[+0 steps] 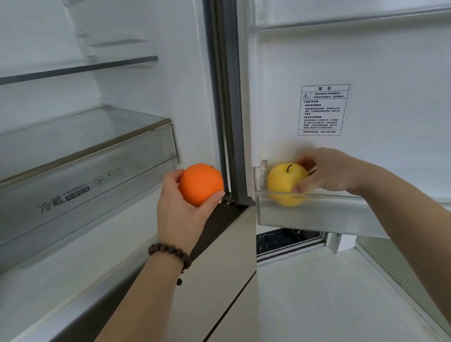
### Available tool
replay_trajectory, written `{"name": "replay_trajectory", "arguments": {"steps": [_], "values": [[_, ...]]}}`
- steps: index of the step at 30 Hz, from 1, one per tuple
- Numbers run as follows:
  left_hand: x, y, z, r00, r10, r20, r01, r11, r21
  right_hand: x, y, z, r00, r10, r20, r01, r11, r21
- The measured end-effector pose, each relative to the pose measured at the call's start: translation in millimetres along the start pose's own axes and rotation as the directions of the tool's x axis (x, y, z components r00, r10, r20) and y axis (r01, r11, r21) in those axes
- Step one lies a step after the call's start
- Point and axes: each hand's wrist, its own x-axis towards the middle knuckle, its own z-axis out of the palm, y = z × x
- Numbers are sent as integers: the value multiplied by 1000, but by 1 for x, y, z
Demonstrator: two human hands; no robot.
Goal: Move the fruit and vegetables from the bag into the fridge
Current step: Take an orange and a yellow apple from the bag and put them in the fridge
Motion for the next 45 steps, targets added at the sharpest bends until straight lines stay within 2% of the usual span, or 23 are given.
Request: {"name": "replay_trajectory", "arguments": {"steps": [14,17,22,26,28,34,40,42,45], "values": [[-2,-6,4,999,-32,22,32,999,-24,-10,0,-3,1000,-17,-9,17,1000,23],[-3,-2,4,1000,-29,11,30,999,-43,-13,-2,-7,996,-33,-77,35,999,33],[-10,5,-7,1000,-14,-18,12,995,-96,-18,-22,-8,932,-186,-311,227,968,103],[-15,6,-27,998,-4,-67,-3,993,-115,-21,-50,7,855,-323,-406,411,900,149],[-15,9,-39,995,-7,-102,-4,995,-102,-21,-64,19,828,-377,-416,478,862,170],[-12,11,-81,981,21,-191,-28,999,-34,-4,-109,64,794,-510,-330,580,798,162],[25,12,-120,963,43,-265,-36,999,31,43,-156,130,842,-411,-350,522,787,330],[44,9,-128,961,33,-273,-25,999,33,62,-169,147,829,-382,-408,529,773,352],[76,1,-139,960,12,-281,3,999,52,97,-184,161,799,-360,-481,533,794,292]]}}
